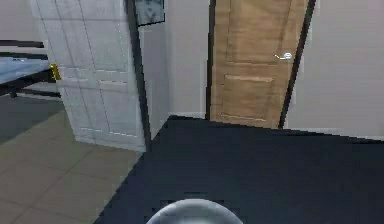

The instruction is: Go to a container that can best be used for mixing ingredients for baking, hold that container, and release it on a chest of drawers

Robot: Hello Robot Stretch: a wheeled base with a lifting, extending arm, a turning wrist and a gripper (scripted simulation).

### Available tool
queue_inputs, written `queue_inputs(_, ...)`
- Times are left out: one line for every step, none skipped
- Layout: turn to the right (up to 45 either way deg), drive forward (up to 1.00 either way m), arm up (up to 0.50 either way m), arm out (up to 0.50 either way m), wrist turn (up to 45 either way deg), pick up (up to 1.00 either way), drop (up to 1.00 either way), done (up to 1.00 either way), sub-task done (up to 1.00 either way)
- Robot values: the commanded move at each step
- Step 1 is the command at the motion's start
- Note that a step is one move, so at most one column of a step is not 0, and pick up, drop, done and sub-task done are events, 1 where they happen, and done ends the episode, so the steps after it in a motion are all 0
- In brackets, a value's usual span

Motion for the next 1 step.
queue_inputs(-42.0,0.0,0.0,0.0,0.0,0.0,0.0,0.0,0.0)
